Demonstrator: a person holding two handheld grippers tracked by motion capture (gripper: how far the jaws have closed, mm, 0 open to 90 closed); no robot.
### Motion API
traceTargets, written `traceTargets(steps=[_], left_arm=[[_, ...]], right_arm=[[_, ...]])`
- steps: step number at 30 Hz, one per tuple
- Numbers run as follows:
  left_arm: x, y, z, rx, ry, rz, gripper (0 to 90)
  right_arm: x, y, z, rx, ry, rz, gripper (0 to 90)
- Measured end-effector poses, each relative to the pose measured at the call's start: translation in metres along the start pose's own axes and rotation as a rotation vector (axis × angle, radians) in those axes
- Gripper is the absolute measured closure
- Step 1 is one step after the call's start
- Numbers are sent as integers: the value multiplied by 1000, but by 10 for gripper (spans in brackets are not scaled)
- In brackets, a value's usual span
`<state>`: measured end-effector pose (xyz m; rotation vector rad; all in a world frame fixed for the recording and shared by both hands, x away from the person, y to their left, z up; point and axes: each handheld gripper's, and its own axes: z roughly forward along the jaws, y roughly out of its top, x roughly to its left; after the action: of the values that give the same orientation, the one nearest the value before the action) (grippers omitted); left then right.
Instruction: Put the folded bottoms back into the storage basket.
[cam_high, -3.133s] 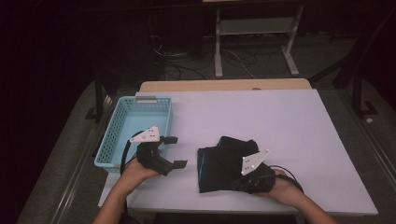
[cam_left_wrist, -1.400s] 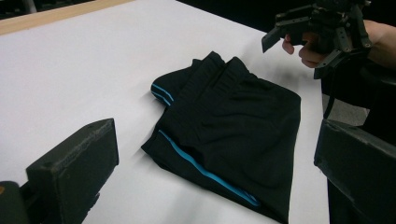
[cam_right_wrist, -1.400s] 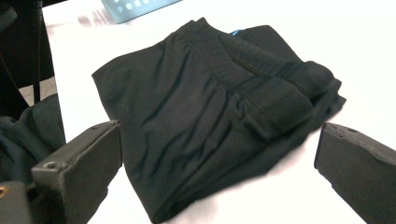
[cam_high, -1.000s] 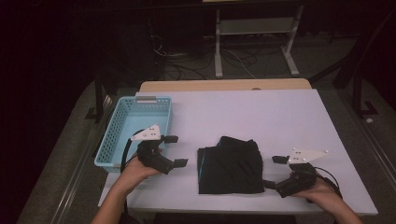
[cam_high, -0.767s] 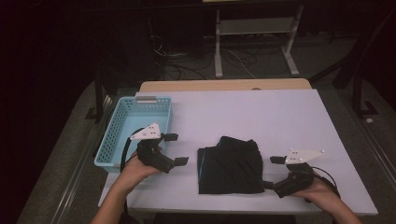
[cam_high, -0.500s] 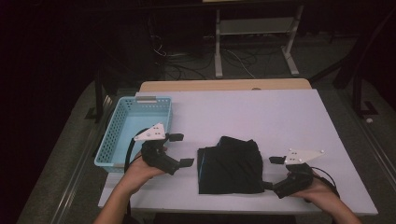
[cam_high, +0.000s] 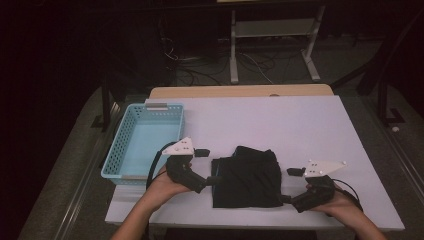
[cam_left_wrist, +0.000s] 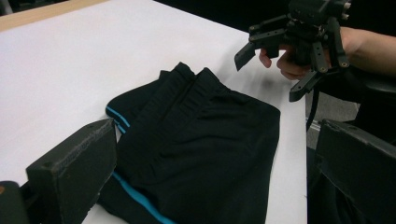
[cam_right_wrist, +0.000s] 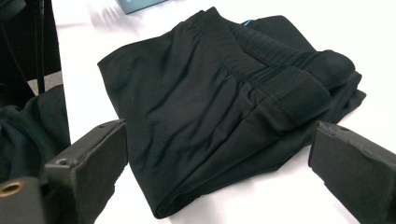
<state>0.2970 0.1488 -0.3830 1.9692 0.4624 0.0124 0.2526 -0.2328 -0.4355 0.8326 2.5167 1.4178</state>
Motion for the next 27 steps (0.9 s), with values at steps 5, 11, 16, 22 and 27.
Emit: traceTargets(steps=[5, 11, 16, 22, 27], left_arm=[[-2, -3, 11, 27, -1, 3, 0], [-4, -5, 23, 53, 12, 6, 0], [-2, -6, 33, 68, 27, 6, 0], [6, -8, 46, 87, 56, -1, 0], [13, -9, 57, 101, 81, -10, 0]], right_arm=[[0, 0, 0, 3, 4, 6, 45], [-1, 0, 0, 2, 4, 7, 49], [-1, 0, -1, -2, 3, 5, 50], [-1, 0, 0, -1, 5, 2, 50], [-1, 1, -1, -3, -1, 3, 48]])
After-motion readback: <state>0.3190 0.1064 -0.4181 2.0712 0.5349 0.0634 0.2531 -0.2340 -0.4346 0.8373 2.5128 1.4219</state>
